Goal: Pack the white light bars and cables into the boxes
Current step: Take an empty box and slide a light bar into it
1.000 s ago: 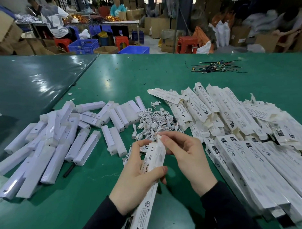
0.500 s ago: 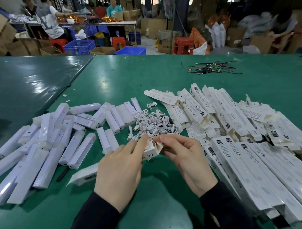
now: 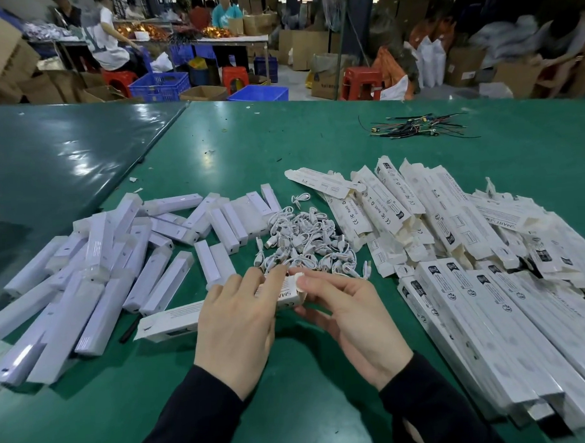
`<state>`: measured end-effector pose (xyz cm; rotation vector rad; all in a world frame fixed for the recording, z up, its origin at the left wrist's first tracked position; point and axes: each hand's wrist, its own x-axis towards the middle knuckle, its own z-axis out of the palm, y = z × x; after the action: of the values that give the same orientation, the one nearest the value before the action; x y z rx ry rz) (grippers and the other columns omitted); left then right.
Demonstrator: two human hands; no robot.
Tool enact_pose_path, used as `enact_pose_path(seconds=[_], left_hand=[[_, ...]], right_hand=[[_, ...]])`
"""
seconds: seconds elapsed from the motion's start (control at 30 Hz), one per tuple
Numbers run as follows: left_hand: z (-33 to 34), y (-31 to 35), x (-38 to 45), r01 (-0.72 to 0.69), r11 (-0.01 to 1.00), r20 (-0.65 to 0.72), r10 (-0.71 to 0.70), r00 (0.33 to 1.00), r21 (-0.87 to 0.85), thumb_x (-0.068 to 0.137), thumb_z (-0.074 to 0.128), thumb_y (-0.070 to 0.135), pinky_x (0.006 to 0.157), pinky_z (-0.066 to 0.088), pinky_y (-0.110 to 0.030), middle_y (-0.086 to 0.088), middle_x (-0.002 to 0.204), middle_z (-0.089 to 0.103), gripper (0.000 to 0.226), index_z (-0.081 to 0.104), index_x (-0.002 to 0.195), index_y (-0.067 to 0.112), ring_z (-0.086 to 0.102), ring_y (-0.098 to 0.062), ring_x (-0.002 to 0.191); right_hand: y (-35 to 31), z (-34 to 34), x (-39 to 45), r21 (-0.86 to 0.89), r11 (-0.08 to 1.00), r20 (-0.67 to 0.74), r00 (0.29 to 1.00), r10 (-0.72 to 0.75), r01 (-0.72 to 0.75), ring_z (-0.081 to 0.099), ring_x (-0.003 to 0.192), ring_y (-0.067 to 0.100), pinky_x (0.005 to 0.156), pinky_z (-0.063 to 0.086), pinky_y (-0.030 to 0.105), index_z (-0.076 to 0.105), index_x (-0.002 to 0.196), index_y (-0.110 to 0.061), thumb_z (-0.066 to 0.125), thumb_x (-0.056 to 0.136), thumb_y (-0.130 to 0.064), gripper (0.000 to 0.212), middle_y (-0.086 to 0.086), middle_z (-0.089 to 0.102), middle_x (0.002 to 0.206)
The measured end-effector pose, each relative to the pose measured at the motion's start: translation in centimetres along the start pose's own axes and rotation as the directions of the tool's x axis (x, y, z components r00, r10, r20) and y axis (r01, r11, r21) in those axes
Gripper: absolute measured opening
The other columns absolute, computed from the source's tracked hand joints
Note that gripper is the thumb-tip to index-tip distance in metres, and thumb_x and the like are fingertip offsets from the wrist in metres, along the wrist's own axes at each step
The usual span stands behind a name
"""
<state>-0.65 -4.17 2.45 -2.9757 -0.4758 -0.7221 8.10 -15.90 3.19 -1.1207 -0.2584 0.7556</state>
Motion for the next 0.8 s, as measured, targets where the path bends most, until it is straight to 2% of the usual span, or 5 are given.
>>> enact_pose_path(seconds=[0.17, 0.27, 0.43, 0.6, 0.8], left_hand=[[0.1, 0.2, -0.1, 0.007, 0.999, 0.003, -0.007, 1.0, 0.031, 0.051, 0.083, -0.002, 0.056, 0.044, -0.039, -0.008, 0.081, 0.061, 0.064, 0.068, 0.113, 0.009, 0.056, -0.033, 0.064], [0.1, 0.1, -0.2, 0.01, 0.998, 0.011, -0.011, 1.0, 0.07, 0.051, 0.082, -0.001, 0.057, 0.043, -0.038, -0.009, 0.083, 0.06, 0.069, 0.067, 0.118, 0.01, 0.056, -0.032, 0.065], [0.1, -0.2, -0.2, 0.036, 0.996, -0.035, -0.033, 0.999, 0.08, 0.053, 0.078, -0.003, 0.057, 0.043, -0.04, -0.011, 0.086, 0.059, 0.072, 0.064, 0.123, 0.008, 0.055, -0.033, 0.065], [0.7, 0.0, -0.4, 0.071, 0.995, -0.019, -0.07, 0.997, 0.073, 0.049, 0.082, 0.002, 0.057, 0.042, -0.038, -0.011, 0.087, 0.058, 0.083, 0.059, 0.128, 0.01, 0.054, -0.032, 0.065], [0.9, 0.9, -0.5, 0.117, 0.991, -0.048, -0.12, 0.992, -0.069, 0.057, 0.08, 0.0, 0.054, 0.046, -0.039, -0.013, 0.09, 0.056, 0.08, 0.055, 0.133, 0.006, 0.056, -0.032, 0.062]], right_hand=[[0.3, -0.1, 0.1, -0.026, 1.0, 0.013, 1.0, -0.017, 0.017, 0.064, 0.078, 0.009, 0.075, 0.056, 0.024, 0.079, 0.094, -0.007, 0.065, 0.088, -0.004, 0.016, 0.011, 0.076, 0.097], [1.1, 0.1, 0.1, -0.239, 0.961, -0.016, 0.989, -0.149, 0.141, 0.068, 0.089, 0.008, 0.091, 0.055, 0.034, 0.081, 0.088, -0.017, 0.064, 0.09, -0.006, 0.02, -0.001, 0.076, 0.103], [2.2, 0.6, -0.5, -0.627, 0.62, 0.137, 0.85, -0.508, 0.472, 0.062, 0.106, 0.001, 0.09, 0.046, 0.014, 0.07, 0.12, -0.015, 0.055, 0.099, -0.018, 0.026, -0.01, 0.069, 0.113], [2.8, 1.0, -1.0, -0.807, 0.318, 0.304, 0.813, -0.497, 0.497, 0.05, 0.122, 0.002, 0.104, 0.04, 0.022, 0.048, 0.143, -0.012, 0.042, 0.1, -0.038, 0.051, -0.007, 0.055, 0.131], [2.7, 1.1, -0.9, -0.757, 0.392, 0.308, 0.815, -0.491, 0.523, 0.05, 0.12, 0.001, 0.102, 0.04, 0.02, 0.044, 0.146, -0.015, 0.042, 0.101, -0.03, 0.048, -0.008, 0.055, 0.128]])
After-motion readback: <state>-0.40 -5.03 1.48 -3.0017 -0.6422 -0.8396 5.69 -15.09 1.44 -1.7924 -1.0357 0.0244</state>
